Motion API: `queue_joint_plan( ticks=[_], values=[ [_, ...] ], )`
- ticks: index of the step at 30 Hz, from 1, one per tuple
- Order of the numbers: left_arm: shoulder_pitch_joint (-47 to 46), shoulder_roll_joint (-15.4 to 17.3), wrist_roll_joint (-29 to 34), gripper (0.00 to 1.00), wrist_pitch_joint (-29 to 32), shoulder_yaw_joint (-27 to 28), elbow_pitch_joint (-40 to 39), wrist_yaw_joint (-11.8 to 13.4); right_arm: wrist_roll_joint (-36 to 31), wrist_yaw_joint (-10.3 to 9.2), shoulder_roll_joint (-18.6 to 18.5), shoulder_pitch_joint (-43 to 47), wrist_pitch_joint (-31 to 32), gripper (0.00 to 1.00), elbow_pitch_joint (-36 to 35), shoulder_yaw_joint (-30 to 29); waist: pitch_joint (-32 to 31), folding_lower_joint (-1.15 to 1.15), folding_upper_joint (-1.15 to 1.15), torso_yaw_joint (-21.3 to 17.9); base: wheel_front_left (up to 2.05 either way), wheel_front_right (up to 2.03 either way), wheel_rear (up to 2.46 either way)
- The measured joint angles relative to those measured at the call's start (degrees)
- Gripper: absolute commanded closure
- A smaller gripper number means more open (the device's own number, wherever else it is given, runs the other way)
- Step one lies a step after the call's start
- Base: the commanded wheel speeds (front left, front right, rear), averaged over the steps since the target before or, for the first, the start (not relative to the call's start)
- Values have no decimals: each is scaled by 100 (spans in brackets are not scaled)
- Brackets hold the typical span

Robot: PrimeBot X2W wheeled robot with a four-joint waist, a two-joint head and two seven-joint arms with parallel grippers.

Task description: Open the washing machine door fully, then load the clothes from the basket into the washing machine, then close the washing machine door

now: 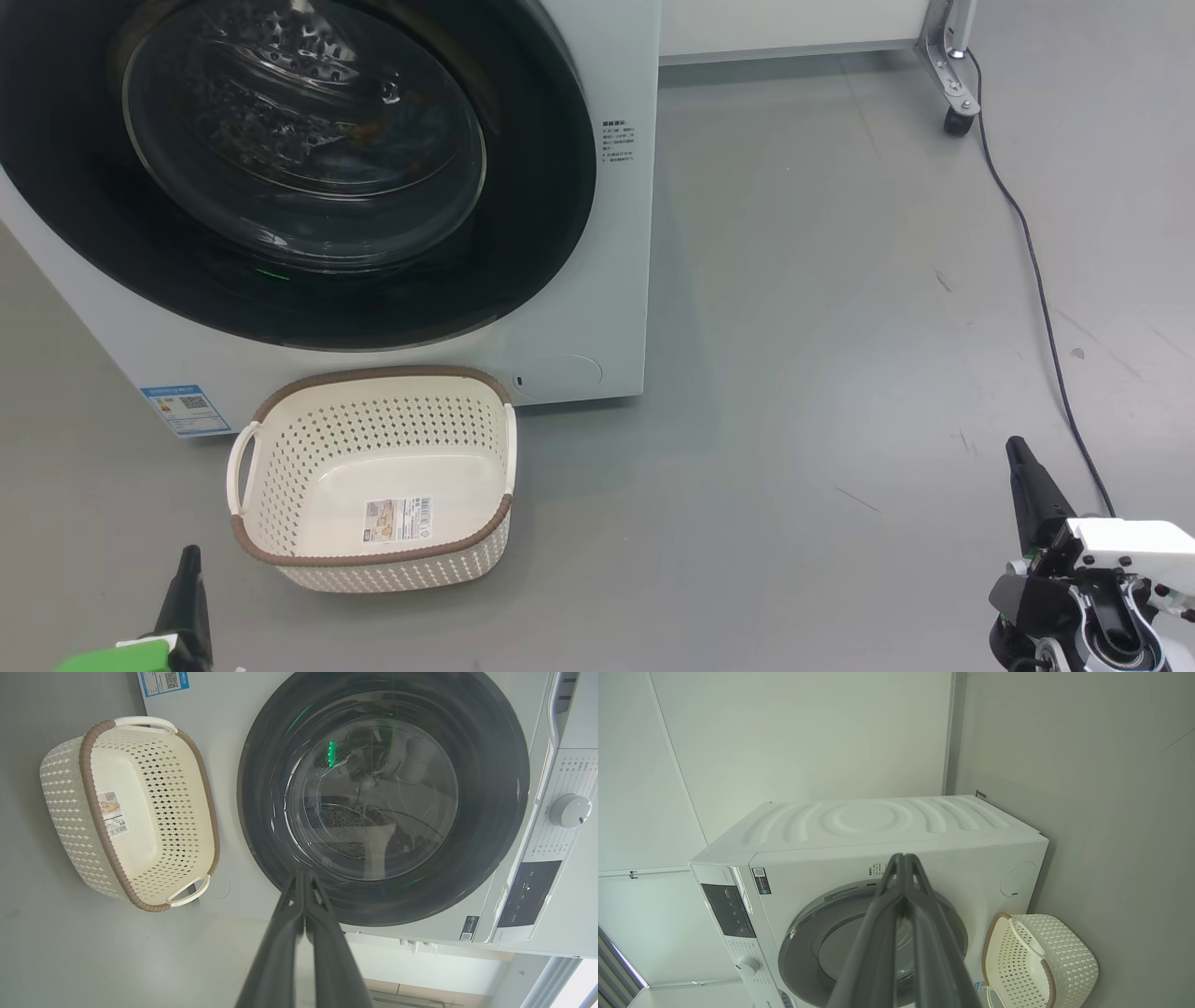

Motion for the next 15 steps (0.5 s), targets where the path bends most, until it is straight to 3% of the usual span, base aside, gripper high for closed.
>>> queue_joint_plan(
  ticks=[15],
  values=[
    [-3, 0, 0, 100, 1, 8, 15, -1, 0, 0, 0, -12, 5, 100, 9, -5, -1, 0, 0, 0, 0, 0, 0]
  ],
)
